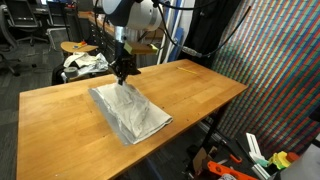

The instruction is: Fold the cloth in half

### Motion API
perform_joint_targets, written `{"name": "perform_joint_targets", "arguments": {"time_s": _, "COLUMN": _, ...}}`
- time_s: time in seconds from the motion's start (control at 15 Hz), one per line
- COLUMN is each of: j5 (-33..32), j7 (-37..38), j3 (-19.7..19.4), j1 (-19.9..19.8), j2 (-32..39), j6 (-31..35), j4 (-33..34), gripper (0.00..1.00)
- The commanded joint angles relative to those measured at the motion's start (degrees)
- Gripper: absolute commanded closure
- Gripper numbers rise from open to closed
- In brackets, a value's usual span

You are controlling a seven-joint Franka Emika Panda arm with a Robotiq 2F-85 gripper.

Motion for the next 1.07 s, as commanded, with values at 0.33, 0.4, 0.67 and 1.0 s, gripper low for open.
{"name": "perform_joint_targets", "arguments": {"time_s": 0.33, "j5": -1.92, "j7": 14.84, "j3": 0.12, "j1": 6.92, "j2": 3.38, "j6": 4.89, "j4": 3.18, "gripper": 0.9}}
{"name": "perform_joint_targets", "arguments": {"time_s": 0.4, "j5": -2.09, "j7": 15.2, "j3": 0.22, "j1": 7.36, "j2": 4.11, "j6": 4.13, "j4": 3.79, "gripper": 0.9}}
{"name": "perform_joint_targets", "arguments": {"time_s": 0.67, "j5": -0.93, "j7": 14.71, "j3": 1.33, "j1": 8.12, "j2": 6.17, "j6": 2.75, "j4": 5.43, "gripper": 0.9}}
{"name": "perform_joint_targets", "arguments": {"time_s": 1.0, "j5": 2.71, "j7": 15.88, "j3": 3.14, "j1": 8.04, "j2": 8.4, "j6": -2.89, "j4": 9.33, "gripper": 0.9}}
